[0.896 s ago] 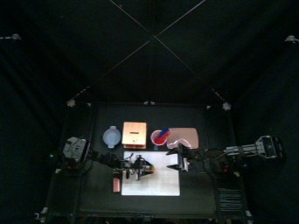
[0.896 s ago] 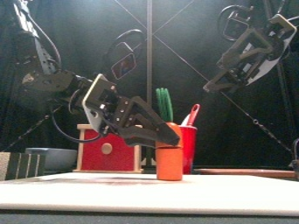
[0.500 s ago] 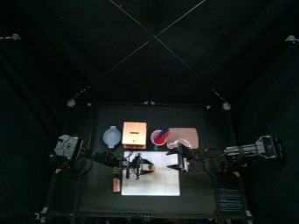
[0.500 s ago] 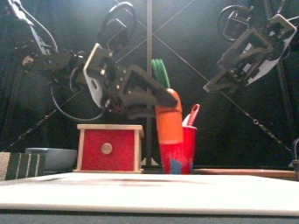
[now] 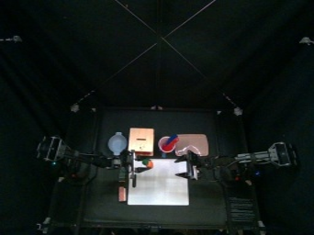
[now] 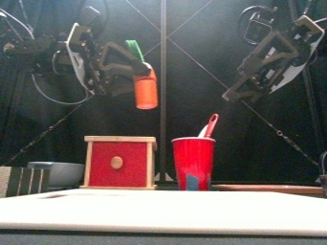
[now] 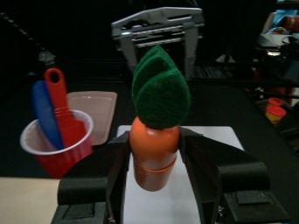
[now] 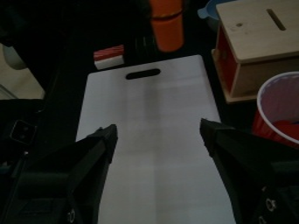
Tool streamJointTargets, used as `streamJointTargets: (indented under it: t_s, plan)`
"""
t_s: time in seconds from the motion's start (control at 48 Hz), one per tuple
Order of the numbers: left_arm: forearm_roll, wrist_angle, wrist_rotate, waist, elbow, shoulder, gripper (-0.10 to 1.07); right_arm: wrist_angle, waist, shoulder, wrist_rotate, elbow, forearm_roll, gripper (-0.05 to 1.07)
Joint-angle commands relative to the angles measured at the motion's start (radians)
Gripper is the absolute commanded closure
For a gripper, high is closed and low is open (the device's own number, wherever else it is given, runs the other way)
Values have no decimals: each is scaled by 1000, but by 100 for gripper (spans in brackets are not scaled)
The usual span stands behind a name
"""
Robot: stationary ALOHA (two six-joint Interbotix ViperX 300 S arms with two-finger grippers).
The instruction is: Place carrot in bowl
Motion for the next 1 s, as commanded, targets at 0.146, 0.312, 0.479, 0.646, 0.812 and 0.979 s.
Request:
streamJointTargets:
  t_s: [0.146, 0.312, 0.479, 0.646, 0.812, 0.979]
  plan:
    - [-2, -3, 2, 117, 106, -181, 31, -3, 2, -12, 0, -9, 2, 0]
    - [-17, -3, -5, 230, 218, -278, 32, -3, 2, -14, 0, -8, 2, 0]
    - [-80, -3, -3, 322, 291, -339, 32, -3, 0, -12, 0, -5, 2, 0]
    - [-160, -3, -6, 368, 341, -345, 32, -3, -2, -12, 0, -5, 2, 0]
    - [-272, -3, 0, 387, 377, -345, 32, -3, -2, -12, 0, -3, 2, 0]
    - [-308, 37, 0, 387, 414, -336, 32, -2, -2, -12, 0, -3, 2, 0]
